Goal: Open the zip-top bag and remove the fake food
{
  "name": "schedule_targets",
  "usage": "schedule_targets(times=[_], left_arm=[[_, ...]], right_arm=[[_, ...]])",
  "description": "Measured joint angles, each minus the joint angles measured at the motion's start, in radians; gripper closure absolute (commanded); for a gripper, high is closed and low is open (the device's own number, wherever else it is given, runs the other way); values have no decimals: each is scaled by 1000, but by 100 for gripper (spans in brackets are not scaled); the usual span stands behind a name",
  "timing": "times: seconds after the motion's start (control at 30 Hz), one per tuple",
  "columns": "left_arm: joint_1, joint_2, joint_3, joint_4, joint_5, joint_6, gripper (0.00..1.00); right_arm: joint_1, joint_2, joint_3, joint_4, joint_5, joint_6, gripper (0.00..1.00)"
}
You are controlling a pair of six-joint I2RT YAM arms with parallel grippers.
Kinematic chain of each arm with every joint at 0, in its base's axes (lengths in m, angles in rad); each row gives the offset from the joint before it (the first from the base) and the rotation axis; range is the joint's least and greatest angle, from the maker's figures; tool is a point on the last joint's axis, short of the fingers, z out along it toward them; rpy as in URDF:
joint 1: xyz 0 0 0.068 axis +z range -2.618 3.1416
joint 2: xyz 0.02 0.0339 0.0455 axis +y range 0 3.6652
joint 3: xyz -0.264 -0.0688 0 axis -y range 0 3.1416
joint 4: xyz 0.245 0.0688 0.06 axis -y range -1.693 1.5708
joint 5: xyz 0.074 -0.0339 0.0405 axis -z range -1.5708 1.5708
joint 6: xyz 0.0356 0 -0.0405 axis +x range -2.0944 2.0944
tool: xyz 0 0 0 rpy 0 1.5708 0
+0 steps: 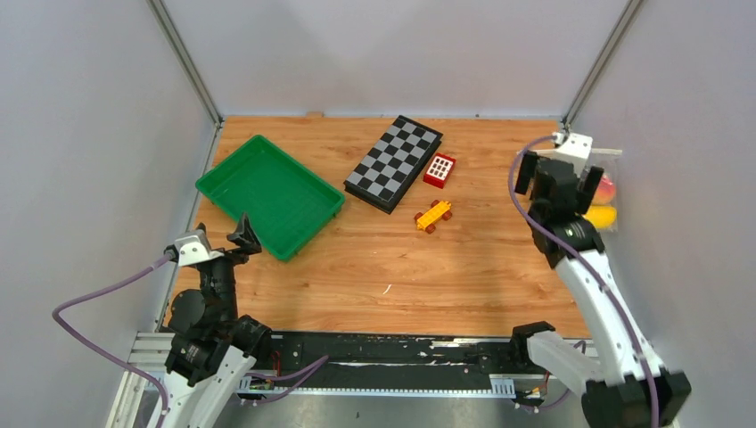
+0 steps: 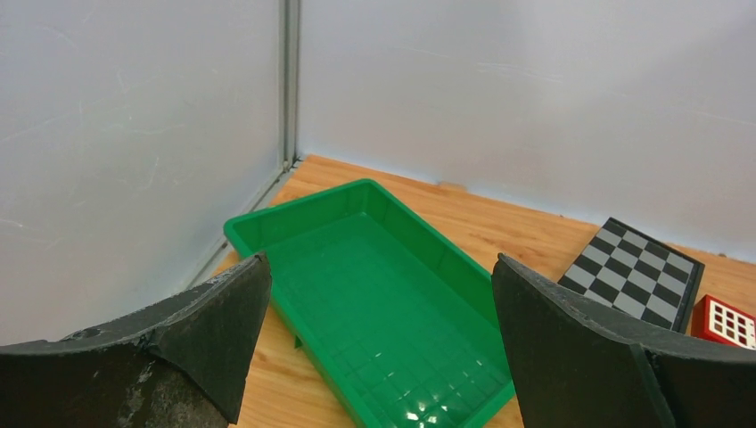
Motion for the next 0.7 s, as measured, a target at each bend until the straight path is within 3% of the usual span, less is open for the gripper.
schedule_targets(times=[0.4,0.7], left_arm=[[-19,0,0,-6,-2,1,0],[-19,0,0,-6,-2,2,0]], right_arm=[[-61,816,489,-50,72,14,2],[-107,1276,818,-41,114,-144,3]])
